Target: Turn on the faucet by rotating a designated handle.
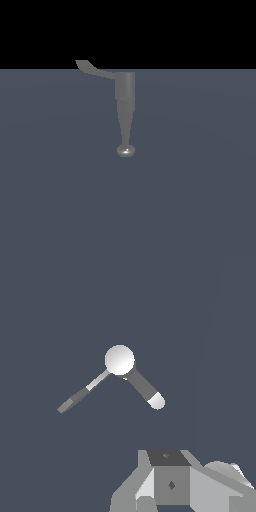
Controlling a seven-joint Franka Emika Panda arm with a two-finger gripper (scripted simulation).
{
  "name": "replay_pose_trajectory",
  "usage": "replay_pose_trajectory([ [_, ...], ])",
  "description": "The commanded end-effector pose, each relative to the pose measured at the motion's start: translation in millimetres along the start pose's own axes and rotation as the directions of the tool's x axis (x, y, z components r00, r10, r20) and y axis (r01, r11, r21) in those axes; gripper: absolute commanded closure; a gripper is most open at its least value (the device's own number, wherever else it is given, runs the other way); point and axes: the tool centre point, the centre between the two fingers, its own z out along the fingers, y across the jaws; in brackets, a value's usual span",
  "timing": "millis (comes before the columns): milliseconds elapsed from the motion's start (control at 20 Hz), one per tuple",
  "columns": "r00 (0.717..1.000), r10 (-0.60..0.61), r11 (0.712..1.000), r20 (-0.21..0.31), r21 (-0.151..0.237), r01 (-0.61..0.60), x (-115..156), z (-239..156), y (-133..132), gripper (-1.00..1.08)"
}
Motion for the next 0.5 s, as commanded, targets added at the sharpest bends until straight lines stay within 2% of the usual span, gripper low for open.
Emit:
replay_pose_trajectory([
  [0,0.998,0.059,0.998,0.004,0.0,-0.059,5,8,-11,1.08],
  [450,0.964,0.264,0.964,0.011,-0.008,-0.264,22,41,-47,1.08],
])
